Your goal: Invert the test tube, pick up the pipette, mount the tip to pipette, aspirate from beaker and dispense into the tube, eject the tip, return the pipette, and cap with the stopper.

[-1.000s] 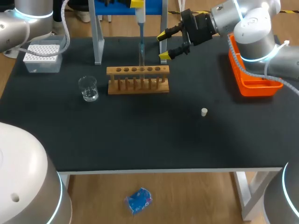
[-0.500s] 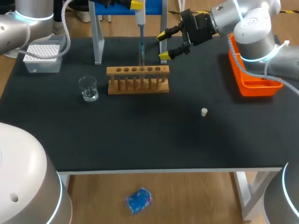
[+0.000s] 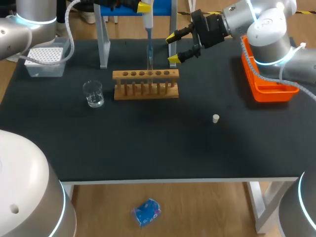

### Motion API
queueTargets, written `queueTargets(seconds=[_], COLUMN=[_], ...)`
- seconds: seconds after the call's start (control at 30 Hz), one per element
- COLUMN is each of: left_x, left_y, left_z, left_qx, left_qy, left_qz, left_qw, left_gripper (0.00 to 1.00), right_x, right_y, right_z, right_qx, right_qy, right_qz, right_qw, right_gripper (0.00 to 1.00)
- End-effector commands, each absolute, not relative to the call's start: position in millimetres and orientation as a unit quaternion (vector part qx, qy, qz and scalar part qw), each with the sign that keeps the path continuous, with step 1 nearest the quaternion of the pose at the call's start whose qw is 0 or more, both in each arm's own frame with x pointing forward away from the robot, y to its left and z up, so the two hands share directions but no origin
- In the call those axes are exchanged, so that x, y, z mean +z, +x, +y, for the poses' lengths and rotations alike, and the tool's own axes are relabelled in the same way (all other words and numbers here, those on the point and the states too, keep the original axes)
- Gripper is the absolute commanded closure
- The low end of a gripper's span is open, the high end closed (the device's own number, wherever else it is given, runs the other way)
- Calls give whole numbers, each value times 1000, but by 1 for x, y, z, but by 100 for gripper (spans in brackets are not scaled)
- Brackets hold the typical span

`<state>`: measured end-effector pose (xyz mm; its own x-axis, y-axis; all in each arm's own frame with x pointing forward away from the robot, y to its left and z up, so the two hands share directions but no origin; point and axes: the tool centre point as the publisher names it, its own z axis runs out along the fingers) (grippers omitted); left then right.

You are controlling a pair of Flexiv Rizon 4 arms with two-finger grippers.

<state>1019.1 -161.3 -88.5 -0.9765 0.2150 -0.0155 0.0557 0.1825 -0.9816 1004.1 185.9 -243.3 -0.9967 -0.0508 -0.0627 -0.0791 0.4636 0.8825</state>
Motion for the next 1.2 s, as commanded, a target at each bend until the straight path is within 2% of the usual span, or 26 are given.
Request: queueTargets(seconds=[0.03,1.2], left_x=[-89,-89], left_y=[1018,1027], left_z=[-161,-160], left_qx=[633,629], left_qy=[-88,-91], left_qz=[-767,-769], left_qw=[61,65], left_gripper=[100,100], right_x=[-244,-244], right_y=[1004,1004], right_z=[186,186], right_qx=[517,517], right_qy=[-38,-38], right_qz=[855,855], right_qw=[14,14], right_gripper=[0,0])
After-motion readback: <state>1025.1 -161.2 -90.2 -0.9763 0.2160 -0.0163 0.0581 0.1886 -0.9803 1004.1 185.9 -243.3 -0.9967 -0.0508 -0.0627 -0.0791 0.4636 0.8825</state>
